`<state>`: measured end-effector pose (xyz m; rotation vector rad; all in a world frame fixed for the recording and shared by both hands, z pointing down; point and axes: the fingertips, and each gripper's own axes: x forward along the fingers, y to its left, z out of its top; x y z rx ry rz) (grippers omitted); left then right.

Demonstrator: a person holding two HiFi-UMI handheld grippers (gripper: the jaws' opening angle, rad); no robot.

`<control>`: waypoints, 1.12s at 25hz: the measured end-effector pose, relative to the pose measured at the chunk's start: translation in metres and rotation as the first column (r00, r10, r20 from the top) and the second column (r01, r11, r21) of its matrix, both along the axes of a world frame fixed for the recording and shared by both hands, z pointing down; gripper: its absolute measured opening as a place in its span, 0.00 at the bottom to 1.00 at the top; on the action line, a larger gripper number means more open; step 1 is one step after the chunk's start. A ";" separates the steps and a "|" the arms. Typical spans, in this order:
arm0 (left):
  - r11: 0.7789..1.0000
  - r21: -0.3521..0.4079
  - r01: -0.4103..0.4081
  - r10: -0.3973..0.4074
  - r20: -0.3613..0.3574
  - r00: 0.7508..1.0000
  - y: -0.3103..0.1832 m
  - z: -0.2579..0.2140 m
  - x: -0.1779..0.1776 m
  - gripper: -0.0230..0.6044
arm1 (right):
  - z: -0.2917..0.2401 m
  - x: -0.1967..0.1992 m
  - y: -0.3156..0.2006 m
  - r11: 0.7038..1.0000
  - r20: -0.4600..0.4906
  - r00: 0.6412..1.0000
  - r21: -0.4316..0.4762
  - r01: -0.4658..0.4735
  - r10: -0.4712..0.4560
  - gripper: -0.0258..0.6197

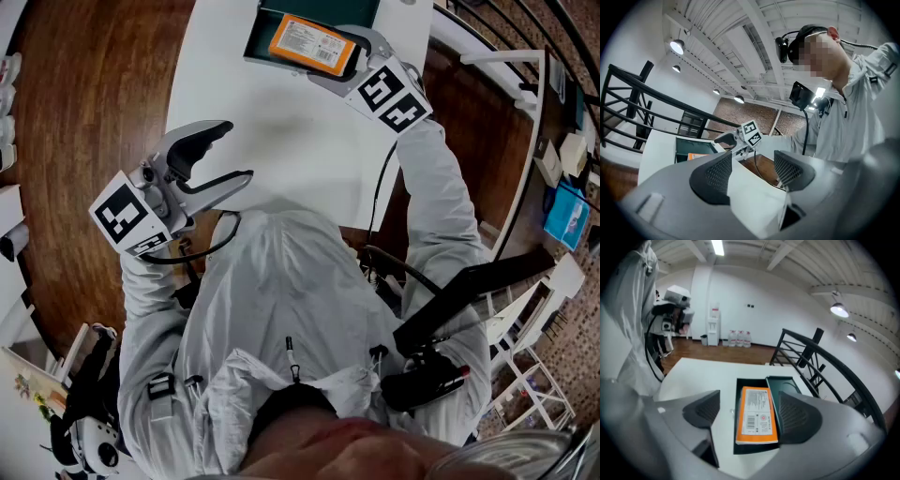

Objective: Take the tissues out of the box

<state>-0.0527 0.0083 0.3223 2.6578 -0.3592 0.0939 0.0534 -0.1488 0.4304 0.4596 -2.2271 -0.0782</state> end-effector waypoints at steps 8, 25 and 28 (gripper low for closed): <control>0.997 -0.069 0.027 -0.025 0.034 0.999 0.002 0.016 -0.022 0.48 | 0.080 -0.005 -0.038 0.993 -0.186 0.982 -0.120 0.011 -0.033 0.70; 0.993 -0.095 0.069 -0.065 0.045 0.997 0.007 0.032 -0.033 0.48 | 0.122 -0.002 -0.049 0.987 -0.345 0.936 -0.162 0.015 -0.070 0.65; 0.993 -0.085 0.081 -0.077 0.050 0.996 0.007 0.031 -0.038 0.48 | 0.118 -0.004 -0.049 0.986 -0.339 0.938 -0.167 0.010 -0.067 0.60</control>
